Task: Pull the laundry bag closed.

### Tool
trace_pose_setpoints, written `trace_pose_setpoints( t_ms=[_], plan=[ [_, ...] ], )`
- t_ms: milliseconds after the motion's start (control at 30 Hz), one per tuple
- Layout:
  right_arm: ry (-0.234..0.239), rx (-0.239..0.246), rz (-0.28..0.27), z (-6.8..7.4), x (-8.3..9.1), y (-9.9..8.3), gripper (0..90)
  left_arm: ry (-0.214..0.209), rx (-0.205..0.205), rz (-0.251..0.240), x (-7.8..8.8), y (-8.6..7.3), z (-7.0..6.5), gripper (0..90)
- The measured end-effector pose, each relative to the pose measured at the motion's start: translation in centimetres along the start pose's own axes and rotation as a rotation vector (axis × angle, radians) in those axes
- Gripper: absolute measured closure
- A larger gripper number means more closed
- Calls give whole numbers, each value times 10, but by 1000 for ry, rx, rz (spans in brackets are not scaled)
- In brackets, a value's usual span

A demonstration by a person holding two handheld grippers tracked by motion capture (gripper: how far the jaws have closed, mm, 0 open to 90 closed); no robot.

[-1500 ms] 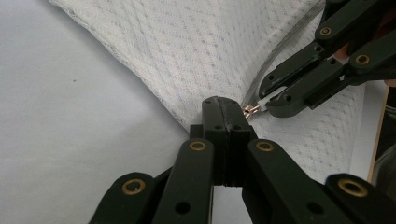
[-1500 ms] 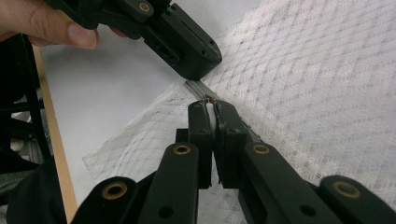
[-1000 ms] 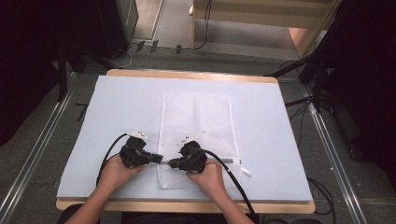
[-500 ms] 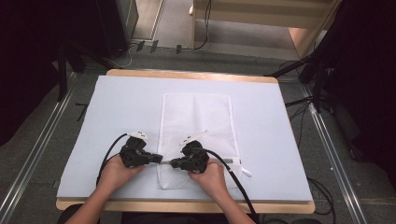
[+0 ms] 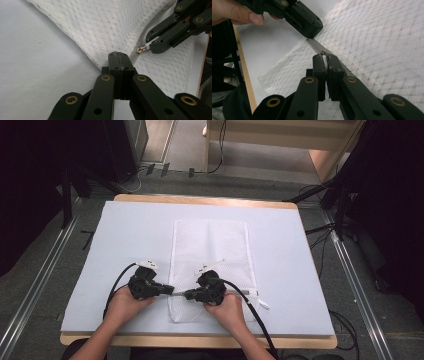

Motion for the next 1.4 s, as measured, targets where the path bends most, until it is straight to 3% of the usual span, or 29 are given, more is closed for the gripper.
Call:
trace_pose_setpoints(
  t_ms=[1400],
  plan=[
    [-7, -4, 2, -12, 13, -10, 888, 2, 0, -2, 0, 0, 0, 900]
  ],
)
Point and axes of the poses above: each handheld gripper's, and its own axes: x roughly backward along the jaws, y roughly out of its top, z roughly to its left, the point moved 7 cm from there along -x, roughly forward along the jaws, and after that the axes turned 9 degrees about -y, right-handed, at the moved point
